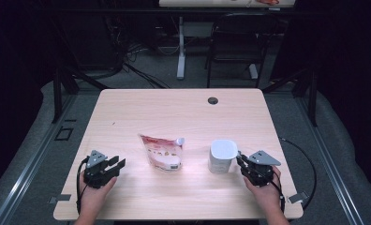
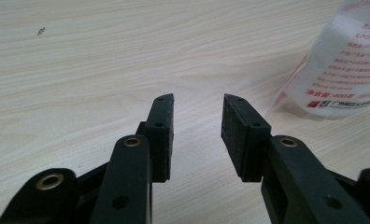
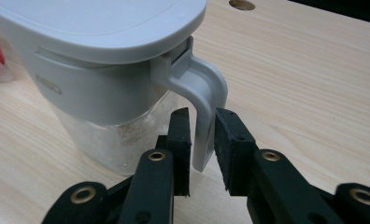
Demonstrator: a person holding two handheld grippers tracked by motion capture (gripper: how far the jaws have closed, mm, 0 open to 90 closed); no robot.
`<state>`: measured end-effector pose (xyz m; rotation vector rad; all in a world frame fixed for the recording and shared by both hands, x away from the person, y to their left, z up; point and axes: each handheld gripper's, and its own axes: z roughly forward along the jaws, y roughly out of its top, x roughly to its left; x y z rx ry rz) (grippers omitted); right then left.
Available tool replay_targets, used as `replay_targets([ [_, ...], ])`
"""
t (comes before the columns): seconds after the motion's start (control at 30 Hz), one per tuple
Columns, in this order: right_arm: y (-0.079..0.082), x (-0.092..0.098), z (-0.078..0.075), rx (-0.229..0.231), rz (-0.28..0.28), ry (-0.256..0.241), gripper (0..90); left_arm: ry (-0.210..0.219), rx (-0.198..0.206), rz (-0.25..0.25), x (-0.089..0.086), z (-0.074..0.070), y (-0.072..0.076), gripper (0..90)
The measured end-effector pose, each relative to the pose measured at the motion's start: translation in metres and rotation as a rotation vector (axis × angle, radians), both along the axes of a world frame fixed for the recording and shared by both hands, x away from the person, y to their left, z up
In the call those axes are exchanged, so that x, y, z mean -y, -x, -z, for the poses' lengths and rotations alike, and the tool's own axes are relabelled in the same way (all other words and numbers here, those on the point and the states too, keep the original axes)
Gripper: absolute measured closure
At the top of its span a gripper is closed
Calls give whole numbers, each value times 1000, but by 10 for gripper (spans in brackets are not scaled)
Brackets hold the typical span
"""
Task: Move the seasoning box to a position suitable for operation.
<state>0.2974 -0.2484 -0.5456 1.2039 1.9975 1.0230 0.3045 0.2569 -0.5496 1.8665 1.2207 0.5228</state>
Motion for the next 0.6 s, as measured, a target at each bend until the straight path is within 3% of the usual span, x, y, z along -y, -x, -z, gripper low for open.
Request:
replay_targets([
  [0.17,0,-3,-1,9,25,-2,838,-8,-5,-2,0,1,-1,640],
  [0.6,10,-7,-5,-26,59,-6,844,-12,1,-7,-1,1,4,640],
])
